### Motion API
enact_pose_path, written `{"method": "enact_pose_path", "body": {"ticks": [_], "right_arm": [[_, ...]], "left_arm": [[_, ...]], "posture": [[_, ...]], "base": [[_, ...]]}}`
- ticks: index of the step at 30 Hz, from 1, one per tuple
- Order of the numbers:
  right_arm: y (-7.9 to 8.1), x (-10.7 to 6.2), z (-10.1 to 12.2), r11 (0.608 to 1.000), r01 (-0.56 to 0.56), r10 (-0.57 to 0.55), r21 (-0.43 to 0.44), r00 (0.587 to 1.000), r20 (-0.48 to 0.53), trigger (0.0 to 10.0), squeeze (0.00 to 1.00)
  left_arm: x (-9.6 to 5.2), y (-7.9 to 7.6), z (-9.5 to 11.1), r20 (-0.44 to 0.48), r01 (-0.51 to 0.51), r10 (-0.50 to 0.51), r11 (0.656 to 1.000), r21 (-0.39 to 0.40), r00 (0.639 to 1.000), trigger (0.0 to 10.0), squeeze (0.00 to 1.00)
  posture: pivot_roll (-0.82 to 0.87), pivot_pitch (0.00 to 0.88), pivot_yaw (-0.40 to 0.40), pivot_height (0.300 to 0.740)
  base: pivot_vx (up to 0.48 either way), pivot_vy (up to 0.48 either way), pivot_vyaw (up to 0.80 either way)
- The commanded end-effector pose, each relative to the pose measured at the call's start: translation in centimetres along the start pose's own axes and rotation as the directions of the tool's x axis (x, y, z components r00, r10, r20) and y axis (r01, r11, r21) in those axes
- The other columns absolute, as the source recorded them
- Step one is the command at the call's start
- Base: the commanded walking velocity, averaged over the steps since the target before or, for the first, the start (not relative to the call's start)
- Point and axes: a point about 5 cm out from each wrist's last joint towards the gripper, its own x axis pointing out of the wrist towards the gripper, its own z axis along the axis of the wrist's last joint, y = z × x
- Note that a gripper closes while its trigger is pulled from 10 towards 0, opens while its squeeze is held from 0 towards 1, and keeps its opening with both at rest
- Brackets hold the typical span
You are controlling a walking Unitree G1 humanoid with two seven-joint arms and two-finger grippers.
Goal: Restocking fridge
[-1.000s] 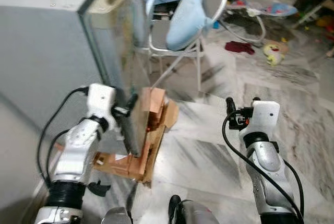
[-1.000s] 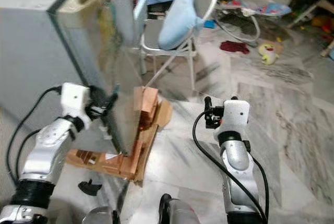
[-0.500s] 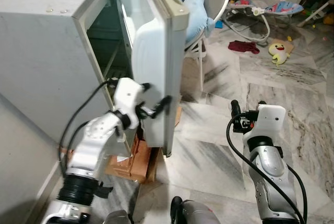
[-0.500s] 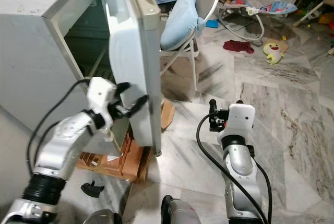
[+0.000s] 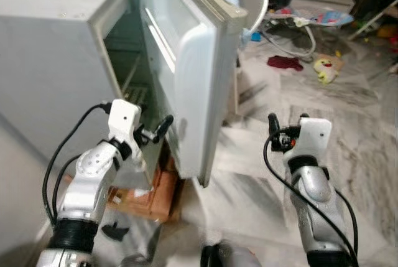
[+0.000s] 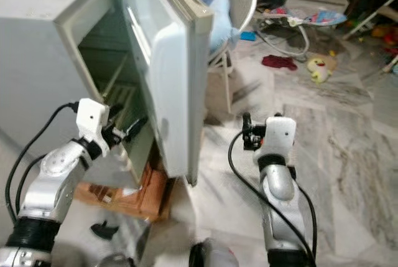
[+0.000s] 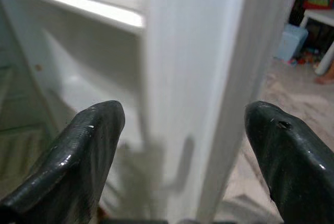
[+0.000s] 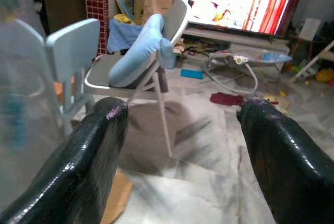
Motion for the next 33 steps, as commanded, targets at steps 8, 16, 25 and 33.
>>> {"method": "enact_pose_path", "body": {"ticks": [8, 16, 25, 33], "right_arm": [[0.4, 0.1, -0.4, 1.0, -0.021, 0.021, -0.004, 1.0, -0.017, 10.0, 0.0], [0.4, 0.1, -0.3, 1.0, -0.016, 0.016, -0.004, 1.0, -0.01, 10.0, 0.0], [0.4, -0.3, -0.5, 1.0, 0.009, -0.009, 0.003, 1.0, -0.008, 10.0, 0.0], [0.6, -0.3, -0.7, 1.0, 0.02, -0.02, 0.017, 1.0, -0.019, 10.0, 0.0]], "left_arm": [[1.0, -1.3, 0.3, 0.012, 0.045, -0.045, 0.999, 0.029, 0.999, 10.0, 0.0], [2.7, -0.4, 0.6, 0.01, -0.037, 0.037, 0.997, 0.074, 0.999, 10.0, 0.0], [5.0, -3.6, 1.1, 0.027, 0.098, -0.101, 0.99, 0.105, 0.994, 10.0, 0.0], [4.7, -3.4, 0.7, 0.036, 0.126, -0.13, 0.987, 0.095, 0.991, 10.0, 0.0]], "posture": [[0.0, 0.05, -0.071, 0.74], [-0.02, 0.06, -0.061, 0.74], [-0.04, 0.055, -0.034, 0.74], [-0.03, 0.059, -0.03, 0.74]], "base": [[0.331, -0.338, 0.0], [0.439, 0.0, 0.0], [0.33, 0.0, 0.0], [0.186, 0.0, 0.0]]}}
